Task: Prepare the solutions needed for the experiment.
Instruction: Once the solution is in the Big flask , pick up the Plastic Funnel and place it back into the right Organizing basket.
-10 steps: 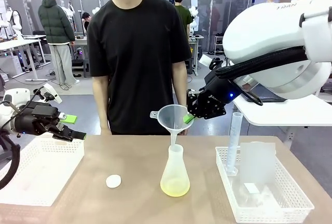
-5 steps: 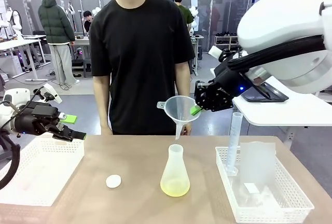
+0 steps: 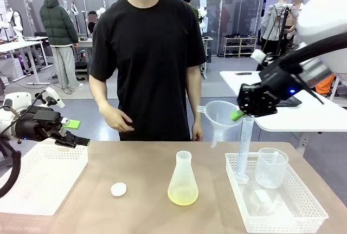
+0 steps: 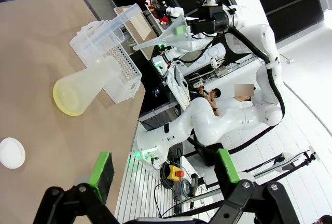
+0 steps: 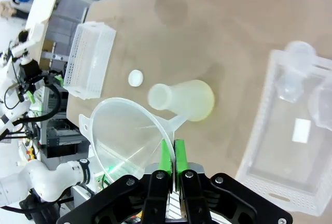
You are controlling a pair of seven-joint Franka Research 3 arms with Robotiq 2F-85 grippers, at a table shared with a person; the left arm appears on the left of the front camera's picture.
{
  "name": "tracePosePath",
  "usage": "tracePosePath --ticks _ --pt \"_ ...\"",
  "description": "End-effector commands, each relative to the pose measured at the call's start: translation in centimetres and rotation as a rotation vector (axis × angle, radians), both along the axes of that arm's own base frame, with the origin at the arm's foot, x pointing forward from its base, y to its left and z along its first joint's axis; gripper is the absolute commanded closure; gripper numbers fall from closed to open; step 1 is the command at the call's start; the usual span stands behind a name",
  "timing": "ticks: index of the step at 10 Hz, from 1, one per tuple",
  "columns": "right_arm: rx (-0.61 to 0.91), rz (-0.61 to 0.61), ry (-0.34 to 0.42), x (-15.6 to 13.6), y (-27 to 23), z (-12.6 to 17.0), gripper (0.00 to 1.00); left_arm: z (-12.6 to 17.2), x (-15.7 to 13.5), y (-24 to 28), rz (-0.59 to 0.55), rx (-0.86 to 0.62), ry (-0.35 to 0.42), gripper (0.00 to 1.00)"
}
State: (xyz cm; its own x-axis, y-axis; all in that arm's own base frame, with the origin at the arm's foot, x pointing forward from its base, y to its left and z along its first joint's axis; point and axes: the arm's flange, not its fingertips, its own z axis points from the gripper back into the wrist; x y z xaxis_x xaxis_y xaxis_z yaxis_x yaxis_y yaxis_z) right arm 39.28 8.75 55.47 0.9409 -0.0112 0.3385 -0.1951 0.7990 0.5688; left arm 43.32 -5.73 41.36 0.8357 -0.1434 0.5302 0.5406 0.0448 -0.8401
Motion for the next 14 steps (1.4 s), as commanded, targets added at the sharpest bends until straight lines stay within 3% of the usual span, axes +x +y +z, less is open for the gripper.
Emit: tracePosePath --ticks 1,4,7,12,14 --pt "-0.029 -0.021 0.009 -0.4 -3.3 -0.3 1.0 0.3 0.1 -0.1 -0.002 0.002 -0.007 0.0" --pt "-0.067 -0.094 0.071 -1.0 -9.7 -1.4 1.0 0.3 0.1 -0.1 -0.002 0.002 -0.007 0.0" --pt "-0.089 -0.101 0.155 -0.8 -12.6 -3.0 1.0 0.3 0.1 -0.1 -0.002 0.002 -0.007 0.0" --pt "-0.223 -0.138 0.339 -0.3 -13.2 -8.9 1.0 0.3 0.1 -0.1 -0.002 0.002 -0.007 0.0" --pt "-0.27 -0.138 0.369 -0.3 -12.0 -10.9 1.0 0.3 0.1 -0.1 -0.002 0.002 -0.007 0.0"
